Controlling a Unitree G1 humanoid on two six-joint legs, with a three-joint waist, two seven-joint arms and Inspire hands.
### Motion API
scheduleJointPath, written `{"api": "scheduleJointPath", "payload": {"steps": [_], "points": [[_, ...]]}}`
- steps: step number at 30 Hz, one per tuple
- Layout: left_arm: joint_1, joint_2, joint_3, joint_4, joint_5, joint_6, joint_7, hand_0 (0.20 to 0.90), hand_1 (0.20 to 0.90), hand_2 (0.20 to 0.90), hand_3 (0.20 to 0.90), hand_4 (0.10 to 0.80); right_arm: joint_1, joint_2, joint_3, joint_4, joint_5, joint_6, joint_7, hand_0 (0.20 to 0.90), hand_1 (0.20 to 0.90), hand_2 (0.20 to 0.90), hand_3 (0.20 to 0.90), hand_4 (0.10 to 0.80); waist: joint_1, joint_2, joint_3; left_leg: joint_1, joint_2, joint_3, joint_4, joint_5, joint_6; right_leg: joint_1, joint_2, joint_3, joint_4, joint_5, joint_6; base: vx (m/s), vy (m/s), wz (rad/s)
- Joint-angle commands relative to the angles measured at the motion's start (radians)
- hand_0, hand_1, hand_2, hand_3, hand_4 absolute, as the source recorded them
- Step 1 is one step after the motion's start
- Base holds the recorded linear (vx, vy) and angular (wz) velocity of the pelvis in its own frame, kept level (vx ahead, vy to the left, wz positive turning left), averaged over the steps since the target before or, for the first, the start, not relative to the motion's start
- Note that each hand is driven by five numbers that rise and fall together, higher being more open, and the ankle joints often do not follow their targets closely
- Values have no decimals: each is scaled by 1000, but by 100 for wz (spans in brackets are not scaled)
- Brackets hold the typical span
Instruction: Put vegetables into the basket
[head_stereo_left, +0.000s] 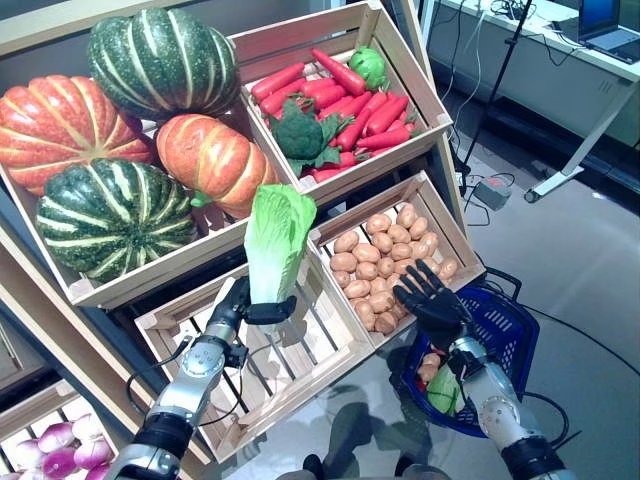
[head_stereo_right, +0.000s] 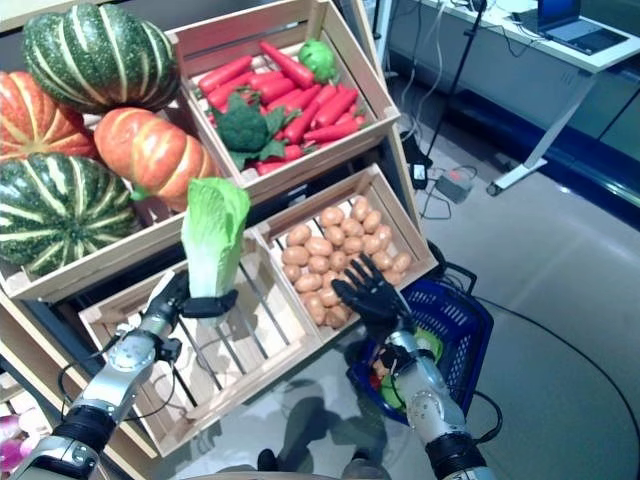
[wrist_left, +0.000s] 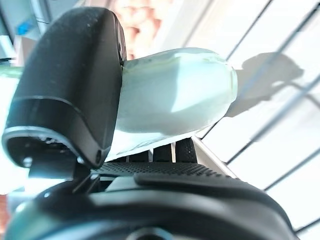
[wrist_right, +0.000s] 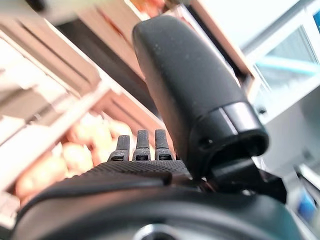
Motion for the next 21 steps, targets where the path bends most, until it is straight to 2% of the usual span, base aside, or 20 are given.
{"api": "scheduleJointPath", "payload": {"steps": [1, 6, 11, 21], "points": [[-85, 2, 46, -88, 18, -172, 47, 300, 300, 300, 300, 400, -81, 9, 3, -92, -2, -33, 123, 900, 900, 900, 900, 800, 10, -5, -101, -17, -38, -10, 1, -66, -3, -25, 27, -18, 1, -12, -52, 3, -55, 5], [-79, -45, -12, -130, 57, -167, 37, 300, 300, 300, 300, 400, -104, 23, 34, -133, 8, -9, 129, 900, 900, 900, 900, 800, 15, -15, -107, 6, -36, -3, 1, -77, 3, -9, 32, -14, 1, -15, -54, 18, -16, 1], [-101, -69, -76, -124, 102, -149, 29, 300, 300, 300, 300, 400, -148, 43, 54, -144, 26, -26, 97, 900, 900, 900, 900, 800, 21, -20, -111, 24, -35, -4, 1, -87, 7, 6, 38, -9, 1, -19, -54, 13, -10, 0], [-108, -66, -150, -96, 156, -128, 2, 300, 300, 300, 300, 400, -211, 32, 38, -196, 29, -28, 69, 900, 900, 900, 900, 800, 22, -27, -117, 47, -31, 4, 1, -97, 12, 19, 46, 13, 1, -23, -55, 4, -2, -1]]}}
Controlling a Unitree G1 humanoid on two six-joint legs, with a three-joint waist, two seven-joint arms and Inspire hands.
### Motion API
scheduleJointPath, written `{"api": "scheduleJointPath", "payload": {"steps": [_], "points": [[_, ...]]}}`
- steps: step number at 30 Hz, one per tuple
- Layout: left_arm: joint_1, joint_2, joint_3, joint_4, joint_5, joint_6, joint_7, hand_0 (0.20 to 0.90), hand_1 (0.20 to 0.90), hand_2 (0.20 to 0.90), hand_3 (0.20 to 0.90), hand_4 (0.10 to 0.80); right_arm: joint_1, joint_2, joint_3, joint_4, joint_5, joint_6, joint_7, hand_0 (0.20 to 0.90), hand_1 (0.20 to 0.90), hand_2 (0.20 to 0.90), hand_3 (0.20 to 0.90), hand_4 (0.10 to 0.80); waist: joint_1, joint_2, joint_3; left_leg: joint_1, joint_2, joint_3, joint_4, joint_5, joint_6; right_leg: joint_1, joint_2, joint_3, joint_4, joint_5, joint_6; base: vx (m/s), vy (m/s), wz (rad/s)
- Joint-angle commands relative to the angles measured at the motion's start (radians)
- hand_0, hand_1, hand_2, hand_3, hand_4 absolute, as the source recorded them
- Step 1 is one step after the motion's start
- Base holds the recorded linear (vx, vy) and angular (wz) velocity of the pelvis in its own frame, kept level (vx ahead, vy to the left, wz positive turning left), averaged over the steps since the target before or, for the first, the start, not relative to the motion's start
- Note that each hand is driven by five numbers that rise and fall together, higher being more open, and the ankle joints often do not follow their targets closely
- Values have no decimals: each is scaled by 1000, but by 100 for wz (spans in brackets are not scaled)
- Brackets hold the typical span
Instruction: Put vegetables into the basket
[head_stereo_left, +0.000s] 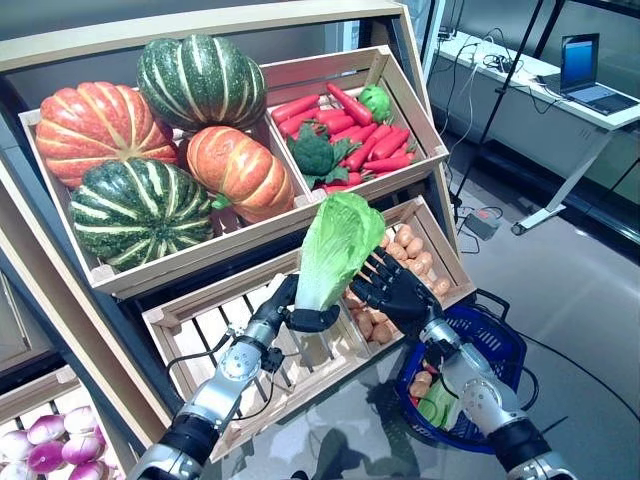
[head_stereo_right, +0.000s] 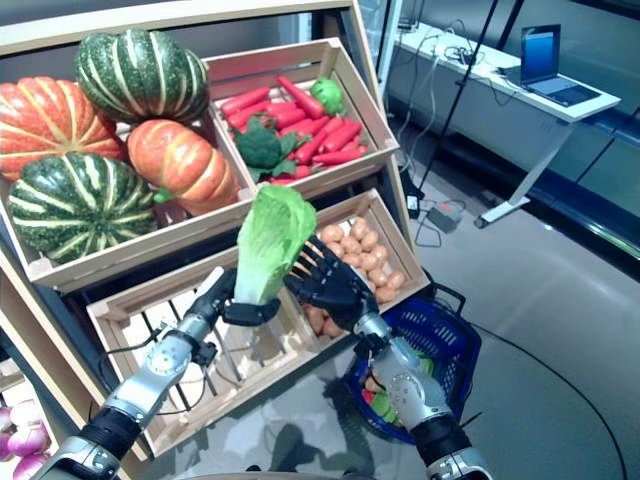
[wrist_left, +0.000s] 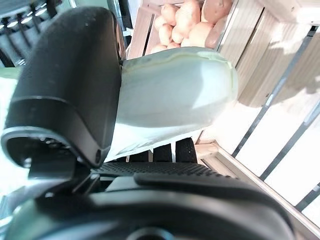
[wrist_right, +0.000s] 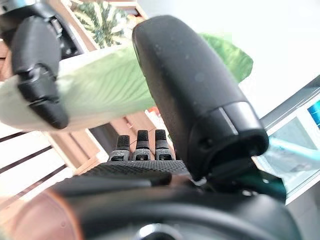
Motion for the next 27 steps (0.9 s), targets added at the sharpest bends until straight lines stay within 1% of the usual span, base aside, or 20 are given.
{"api": "scheduleJointPath", "payload": {"steps": [1, 7, 12, 14, 16, 19, 27], "points": [[-108, -1, -11, -17, 2, -115, 9, 300, 300, 300, 300, 400, -133, 21, -46, -86, 38, -61, 24, 900, 900, 900, 900, 800, 1, 12, -81, 30, -29, 4, 1, -121, 7, 6, 42, 5, 2, -47, -49, 0, 0, 0], [-104, -6, -39, 6, 15, -125, 4, 300, 300, 300, 300, 400, -152, 29, -45, -112, 74, -40, 55, 900, 900, 900, 900, 800, 2, 8, -81, 35, -28, 6, 1, -122, 7, 8, 43, 9, 2, -47, -49, 0, 0, 0], [-107, -5, -61, 22, 63, -154, -3, 300, 300, 300, 300, 400, -169, 32, -31, -133, 118, 7, 78, 900, 900, 900, 900, 800, 0, 7, -80, 35, -28, 8, 1, -122, 7, 7, 43, 11, 2, -47, -49, 0, 0, 0], [-116, -3, -82, 20, 92, -160, -7, 300, 300, 300, 300, 400, -169, 39, -20, -143, 145, 32, 93, 900, 900, 900, 900, 800, -2, 8, -81, 34, -28, 7, 1, -122, 7, 6, 42, 13, 2, -47, -48, 0, 0, 0], [-122, -3, -94, 19, 96, -158, -13, 300, 300, 300, 300, 400, -168, 45, -16, -150, 167, 49, 106, 900, 900, 900, 900, 800, -2, 8, -80, 34, -28, 6, 1, -122, 7, 7, 42, 13, 2, -47, -48, 0, 0, 0], [-133, -4, -118, 25, 94, -179, -49, 300, 300, 300, 300, 400, -166, 62, -3, -162, 216, 90, 135, 900, 900, 900, 900, 800, -4, 8, -82, 36, -28, 7, 1, -125, 7, 8, 42, 12, 2, -49, -46, 0, 0, 0], [-182, -6, -188, 4, 127, -207, -84, 300, 300, 300, 300, 400, -187, 77, 23, -143, 176, 85, 124, 900, 900, 900, 900, 800, -12, 8, -84, 35, -28, 8, 1, -125, 8, 6, 42, 18, 2, -48, -44, 0, 0, 0]]}}
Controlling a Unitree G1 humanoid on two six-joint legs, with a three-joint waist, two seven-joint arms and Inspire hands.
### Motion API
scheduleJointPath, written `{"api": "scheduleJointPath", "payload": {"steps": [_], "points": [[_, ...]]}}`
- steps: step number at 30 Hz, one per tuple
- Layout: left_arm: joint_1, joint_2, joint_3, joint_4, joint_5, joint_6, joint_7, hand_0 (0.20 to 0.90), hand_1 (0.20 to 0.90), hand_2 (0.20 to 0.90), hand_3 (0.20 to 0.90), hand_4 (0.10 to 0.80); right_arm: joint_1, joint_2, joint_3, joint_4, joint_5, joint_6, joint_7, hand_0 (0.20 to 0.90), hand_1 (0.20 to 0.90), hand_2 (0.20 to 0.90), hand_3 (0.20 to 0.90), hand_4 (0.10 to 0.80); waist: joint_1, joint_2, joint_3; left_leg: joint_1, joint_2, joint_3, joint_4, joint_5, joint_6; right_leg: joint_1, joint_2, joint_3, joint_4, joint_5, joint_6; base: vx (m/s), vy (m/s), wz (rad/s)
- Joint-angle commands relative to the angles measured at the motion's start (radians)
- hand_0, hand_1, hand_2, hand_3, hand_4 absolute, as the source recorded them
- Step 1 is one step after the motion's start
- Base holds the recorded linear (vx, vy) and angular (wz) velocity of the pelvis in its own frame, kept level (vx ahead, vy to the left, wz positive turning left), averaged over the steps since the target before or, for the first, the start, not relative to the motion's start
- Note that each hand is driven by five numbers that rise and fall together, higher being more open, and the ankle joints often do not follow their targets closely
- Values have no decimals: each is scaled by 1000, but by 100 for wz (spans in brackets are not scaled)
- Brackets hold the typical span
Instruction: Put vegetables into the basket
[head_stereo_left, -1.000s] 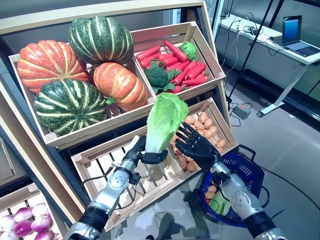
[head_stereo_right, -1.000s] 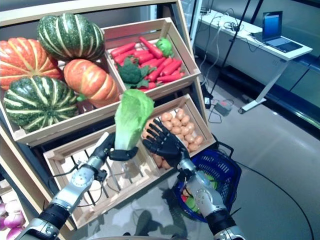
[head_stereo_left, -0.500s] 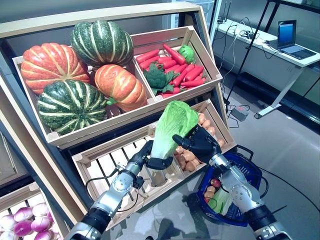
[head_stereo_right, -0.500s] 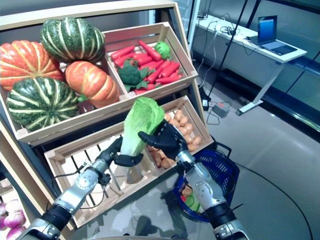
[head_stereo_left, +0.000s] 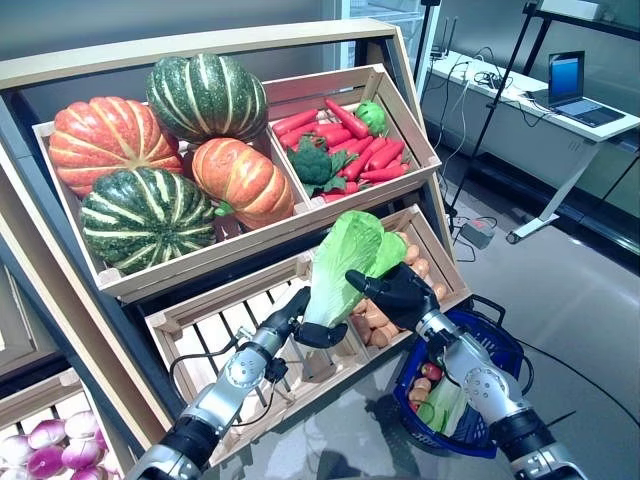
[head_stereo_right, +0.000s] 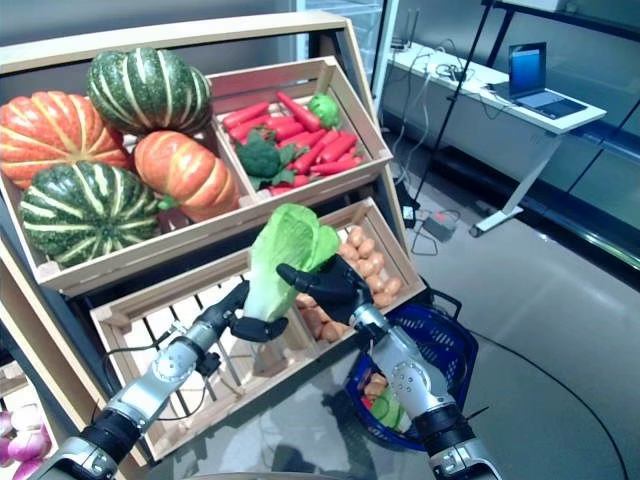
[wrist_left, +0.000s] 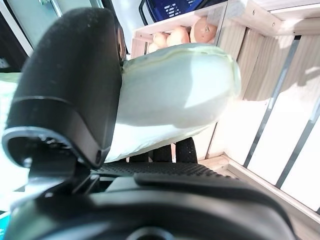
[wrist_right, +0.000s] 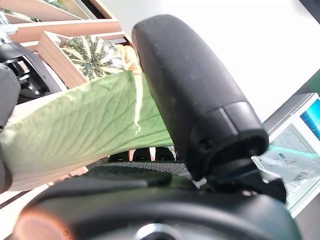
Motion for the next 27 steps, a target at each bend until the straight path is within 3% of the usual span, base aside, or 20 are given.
{"api": "scheduleJointPath", "payload": {"steps": [1, 16, 18, 27], "points": [[-183, -32, -108, -15, 47, -174, -25, 300, 300, 300, 300, 400, -153, 89, 23, -113, 49, -42, 122, 900, 900, 900, 900, 800, -10, 2, -51, 34, -29, 6, 1, -133, 7, 6, 40, 15, 2, -56, -42, 0, 0, 0], [-227, -92, -215, -34, 122, -162, -6, 300, 300, 300, 300, 400, -201, 148, 53, -100, 75, -105, 73, 900, 900, 900, 900, 800, -15, 1, -53, 33, -28, 9, 1, -139, 10, 4, 40, 20, 2, -57, -39, 0, 0, 0], [-224, -99, -228, -29, 120, -156, 0, 300, 300, 300, 300, 400, -210, 159, 55, -96, 85, -117, 66, 300, 300, 300, 300, 400, -16, 1, -54, 34, -29, 10, 1, -139, 10, 4, 40, 21, 2, -58, -38, 0, 0, 0], [-222, -103, -230, -10, 112, -157, 47, 300, 300, 300, 300, 400, -227, 171, 66, -101, 69, -151, 19, 300, 300, 300, 300, 400, -15, 5, -50, 28, -26, 14, 1, -136, 9, -2, 40, 23, 2, -55, -38, 0, 0, 0]]}}
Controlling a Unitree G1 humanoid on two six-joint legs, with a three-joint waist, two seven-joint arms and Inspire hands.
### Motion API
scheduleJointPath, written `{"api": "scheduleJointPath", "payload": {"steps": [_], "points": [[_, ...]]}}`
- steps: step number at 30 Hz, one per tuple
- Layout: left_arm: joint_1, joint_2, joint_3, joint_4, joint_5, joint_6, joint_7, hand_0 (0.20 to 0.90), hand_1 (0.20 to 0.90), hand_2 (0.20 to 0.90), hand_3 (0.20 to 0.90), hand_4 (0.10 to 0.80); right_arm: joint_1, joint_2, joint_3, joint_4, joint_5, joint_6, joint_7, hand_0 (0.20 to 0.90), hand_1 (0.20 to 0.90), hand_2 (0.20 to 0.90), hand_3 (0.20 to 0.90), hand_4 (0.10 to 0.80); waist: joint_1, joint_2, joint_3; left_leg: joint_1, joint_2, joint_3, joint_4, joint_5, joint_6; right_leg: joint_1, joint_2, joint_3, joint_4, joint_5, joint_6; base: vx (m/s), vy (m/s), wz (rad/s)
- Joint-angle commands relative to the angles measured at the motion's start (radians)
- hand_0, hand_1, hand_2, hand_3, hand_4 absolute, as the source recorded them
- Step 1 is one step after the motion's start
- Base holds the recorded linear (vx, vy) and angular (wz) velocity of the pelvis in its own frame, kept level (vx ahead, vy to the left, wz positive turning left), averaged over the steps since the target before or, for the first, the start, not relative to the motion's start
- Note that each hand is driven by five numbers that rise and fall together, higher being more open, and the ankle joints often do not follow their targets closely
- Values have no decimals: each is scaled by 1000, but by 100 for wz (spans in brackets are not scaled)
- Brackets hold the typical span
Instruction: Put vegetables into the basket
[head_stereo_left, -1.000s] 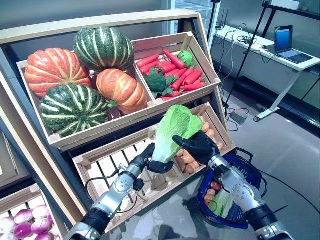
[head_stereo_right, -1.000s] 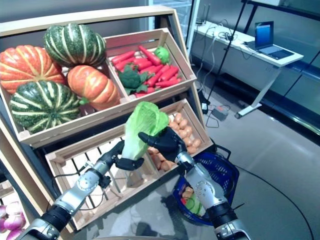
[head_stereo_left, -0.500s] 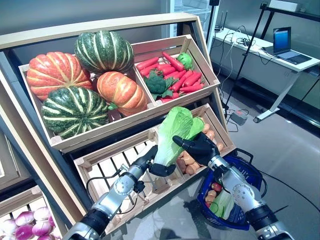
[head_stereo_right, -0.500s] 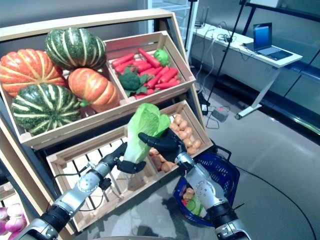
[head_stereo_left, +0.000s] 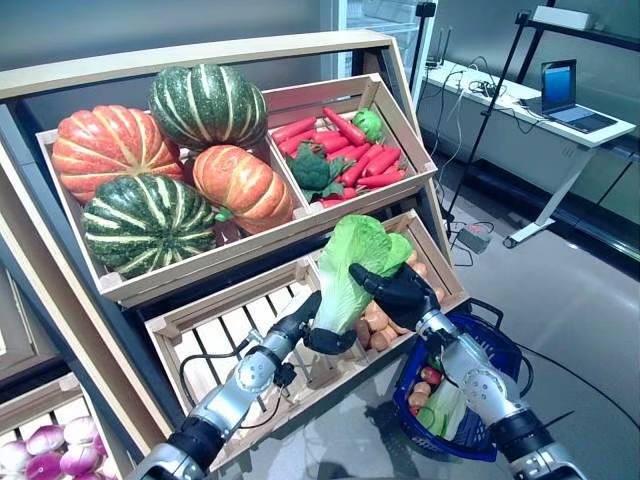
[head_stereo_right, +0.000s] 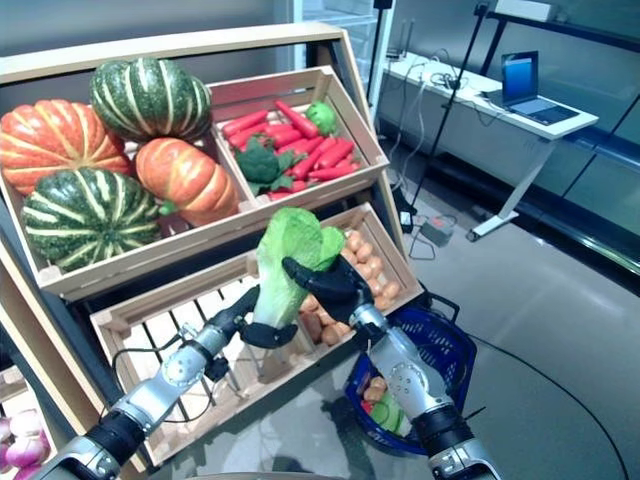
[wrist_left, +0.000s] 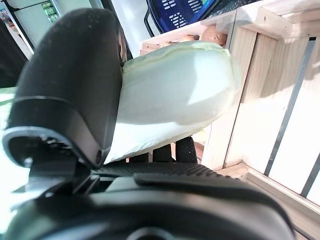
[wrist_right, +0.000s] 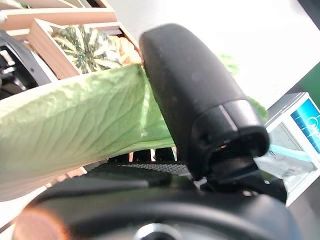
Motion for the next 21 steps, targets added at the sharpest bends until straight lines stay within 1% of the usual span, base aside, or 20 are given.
{"api": "scheduleJointPath", "payload": {"steps": [1, 9, 10, 11, 12, 16, 21], "points": [[-211, -84, -135, -11, 91, -134, 5, 300, 300, 300, 300, 400, -227, 170, 31, -109, 83, -85, 89, 300, 300, 300, 300, 400, -13, 8, -28, 30, -25, 6, 1, -136, 9, 5, 40, 4, 2, -57, -39, 0, 0, 0], [-200, -87, -117, -6, 87, -120, 29, 300, 300, 300, 300, 400, -227, 162, 11, -104, 77, -99, 67, 300, 300, 300, 300, 400, -10, 8, -27, 29, -23, -1, 1, -135, 8, 5, 40, 2, 2, -57, -42, 0, 0, 0], [-197, -89, -112, -5, 80, -111, 29, 406, 406, 406, 406, 471, -223, 163, 8, -107, 81, -99, 67, 300, 300, 300, 300, 400, -11, 8, -27, 30, -23, -2, 1, -135, 8, 5, 40, 2, 2, -57, -42, 0, 0, 0], [-191, -90, -108, -3, 66, -94, 24, 615, 615, 615, 615, 610, -219, 163, 6, -109, 78, -100, 67, 300, 300, 300, 300, 400, -11, 8, -27, 30, -23, -1, 1, -136, 8, 5, 40, 3, 2, -57, -43, 0, 0, 0], [-186, -91, -104, 1, 57, -89, 30, 900, 900, 900, 900, 800, -215, 162, 3, -113, 75, -100, 66, 300, 300, 300, 300, 400, -11, 8, -28, 30, -23, -1, 1, -135, 8, 5, 40, 3, 2, -57, -42, 0, 0, 0], [-155, -88, -73, 13, 12, -77, 37, 900, 900, 900, 900, 800, -194, 148, -14, -120, 41, -113, 61, 300, 300, 300, 300, 400, -12, 9, -28, 30, -21, 4, 1, -135, 8, 3, 40, 4, 2, -56, -42, 0, 0, 0], [-95, -62, 2, 51, -2, -86, 73, 900, 900, 900, 900, 800, -141, 89, -80, -128, 27, -128, 55, 300, 300, 300, 300, 400, -18, 7, -22, 30, -18, 15, 1, -132, 7, -2, 41, 11, 2, -51, -41, 0, 0, 0]]}}
